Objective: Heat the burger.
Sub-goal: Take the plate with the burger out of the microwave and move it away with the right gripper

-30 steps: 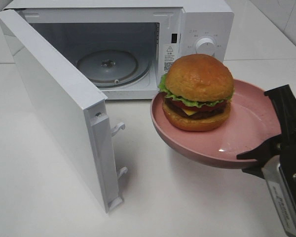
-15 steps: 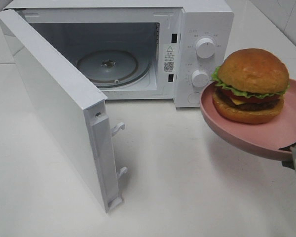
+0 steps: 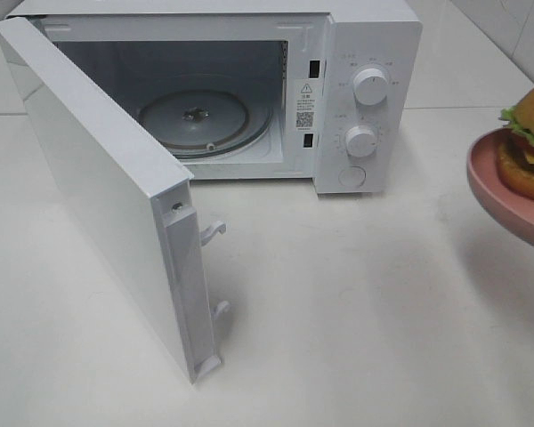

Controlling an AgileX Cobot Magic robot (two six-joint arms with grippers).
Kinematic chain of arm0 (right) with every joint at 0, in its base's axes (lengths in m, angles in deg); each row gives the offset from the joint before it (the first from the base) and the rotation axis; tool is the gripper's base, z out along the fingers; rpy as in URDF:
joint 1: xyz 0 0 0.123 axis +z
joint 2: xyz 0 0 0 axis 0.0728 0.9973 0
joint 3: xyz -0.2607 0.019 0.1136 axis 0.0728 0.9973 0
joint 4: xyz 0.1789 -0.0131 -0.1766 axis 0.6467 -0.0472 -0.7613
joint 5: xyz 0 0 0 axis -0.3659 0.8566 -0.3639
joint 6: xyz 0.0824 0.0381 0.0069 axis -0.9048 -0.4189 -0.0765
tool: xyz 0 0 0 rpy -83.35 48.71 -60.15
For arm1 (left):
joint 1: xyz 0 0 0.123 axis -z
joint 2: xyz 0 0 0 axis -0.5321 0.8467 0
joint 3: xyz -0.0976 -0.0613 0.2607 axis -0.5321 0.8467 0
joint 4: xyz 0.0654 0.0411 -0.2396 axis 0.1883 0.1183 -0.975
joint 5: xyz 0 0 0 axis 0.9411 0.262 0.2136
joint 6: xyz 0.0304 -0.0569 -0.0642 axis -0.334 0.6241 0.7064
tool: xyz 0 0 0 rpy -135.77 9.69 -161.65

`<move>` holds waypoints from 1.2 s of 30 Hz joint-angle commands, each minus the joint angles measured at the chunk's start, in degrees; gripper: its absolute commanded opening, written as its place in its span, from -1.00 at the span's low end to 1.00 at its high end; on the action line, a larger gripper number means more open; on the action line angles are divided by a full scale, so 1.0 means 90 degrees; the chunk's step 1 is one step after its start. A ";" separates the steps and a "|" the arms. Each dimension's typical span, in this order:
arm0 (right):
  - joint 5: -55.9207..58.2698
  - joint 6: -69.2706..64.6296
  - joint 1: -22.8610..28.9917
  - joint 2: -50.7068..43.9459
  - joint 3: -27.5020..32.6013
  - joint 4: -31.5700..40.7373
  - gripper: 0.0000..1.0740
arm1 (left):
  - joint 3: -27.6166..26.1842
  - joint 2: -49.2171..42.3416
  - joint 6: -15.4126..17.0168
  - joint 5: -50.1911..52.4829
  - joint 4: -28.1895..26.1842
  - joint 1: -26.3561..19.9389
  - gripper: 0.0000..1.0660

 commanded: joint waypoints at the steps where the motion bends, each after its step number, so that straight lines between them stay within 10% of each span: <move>1: 0.0312 -0.0815 -0.0038 0.0006 -0.0051 -0.0789 -1.00 | 0.0019 -0.0025 0.0006 0.0006 -0.0019 -0.0013 0.88; 36: 0.1744 -0.7601 -0.0038 0.2801 -0.0057 -0.1744 -1.00 | 0.0019 -0.0025 0.0006 0.0006 -0.0019 -0.0013 0.88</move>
